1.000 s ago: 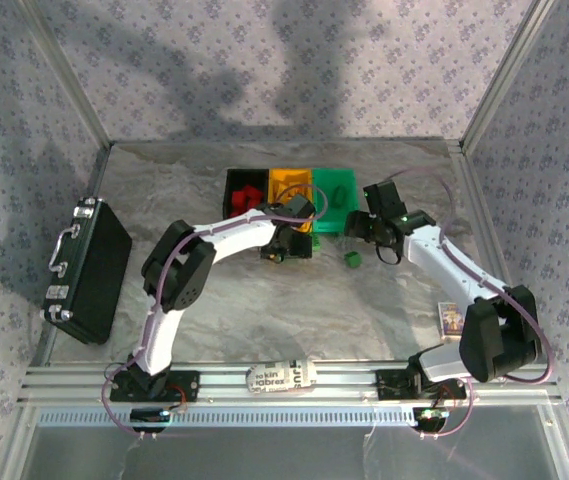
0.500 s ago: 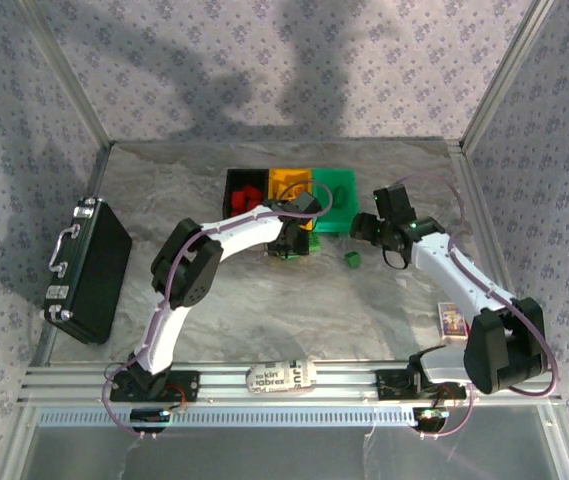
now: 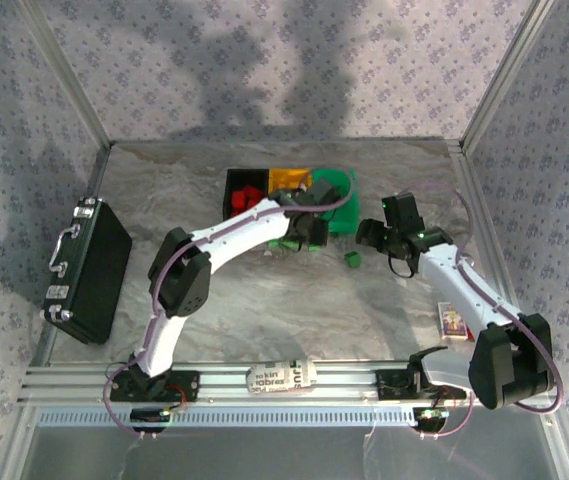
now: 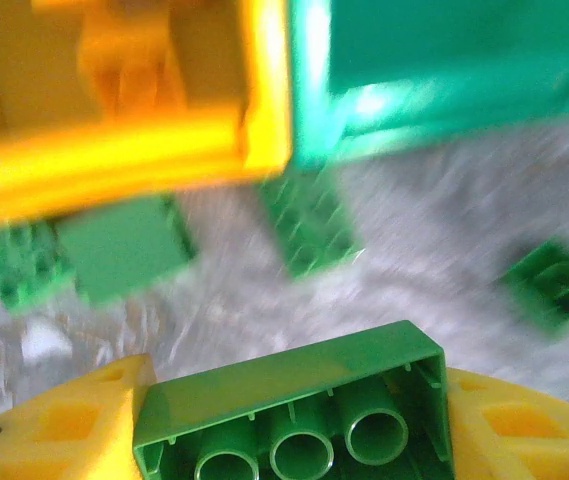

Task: Sort the legos into containers by color
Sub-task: Pick up the lego from the center of the table, then place the lego in the container.

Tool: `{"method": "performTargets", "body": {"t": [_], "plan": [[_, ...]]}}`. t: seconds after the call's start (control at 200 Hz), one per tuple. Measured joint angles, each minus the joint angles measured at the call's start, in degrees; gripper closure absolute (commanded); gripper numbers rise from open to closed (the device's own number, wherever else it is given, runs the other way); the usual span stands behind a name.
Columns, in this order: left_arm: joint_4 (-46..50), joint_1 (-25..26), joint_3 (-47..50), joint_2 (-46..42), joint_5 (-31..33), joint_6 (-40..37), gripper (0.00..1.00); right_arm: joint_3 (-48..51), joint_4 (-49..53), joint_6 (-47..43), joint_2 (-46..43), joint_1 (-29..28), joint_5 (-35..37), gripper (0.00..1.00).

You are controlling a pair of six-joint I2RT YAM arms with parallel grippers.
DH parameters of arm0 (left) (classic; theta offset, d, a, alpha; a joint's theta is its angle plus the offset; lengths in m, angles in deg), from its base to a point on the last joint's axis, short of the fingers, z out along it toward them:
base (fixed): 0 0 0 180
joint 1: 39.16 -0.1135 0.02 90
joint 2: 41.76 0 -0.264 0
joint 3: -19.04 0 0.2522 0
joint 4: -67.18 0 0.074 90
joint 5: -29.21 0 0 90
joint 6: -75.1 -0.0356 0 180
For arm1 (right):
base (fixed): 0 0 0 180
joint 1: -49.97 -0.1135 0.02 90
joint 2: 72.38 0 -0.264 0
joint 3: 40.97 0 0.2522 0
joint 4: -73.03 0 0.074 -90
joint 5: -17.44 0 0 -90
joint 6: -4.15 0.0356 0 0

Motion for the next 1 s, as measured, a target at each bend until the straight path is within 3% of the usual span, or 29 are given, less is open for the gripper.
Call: {"method": "performTargets", "body": {"t": [0.23,0.33,0.405,0.455,0.78,0.999], "plan": [[9.2,-3.5,-41.7,20.0,-0.7,-5.4,0.49,3.0,-0.1,0.4,-2.6,0.8,-0.5,0.25],[15.3,-5.1,-61.4,32.4,-2.8,-7.2,0.30,3.8,0.0,0.4,-3.9,1.5,-0.7,0.25],[17.8,-5.8,-60.7,34.3,-4.2,-8.9,0.19,4.2,0.0,0.4,-4.7,1.9,-1.0,0.25],[19.9,-6.3,-58.6,34.3,-4.5,-10.7,0.16,4.5,0.0,0.4,-5.3,2.0,-1.2,0.25],[29.6,-5.9,-66.6,37.6,-6.0,-14.9,0.16,6.9,-0.8,-0.1,-6.0,2.1,-2.4,0.24],[32.4,-5.0,-66.8,37.2,-6.5,-16.8,0.17,6.9,-2.3,-3.6,1.0,-0.9,-3.6,0.23]]}}
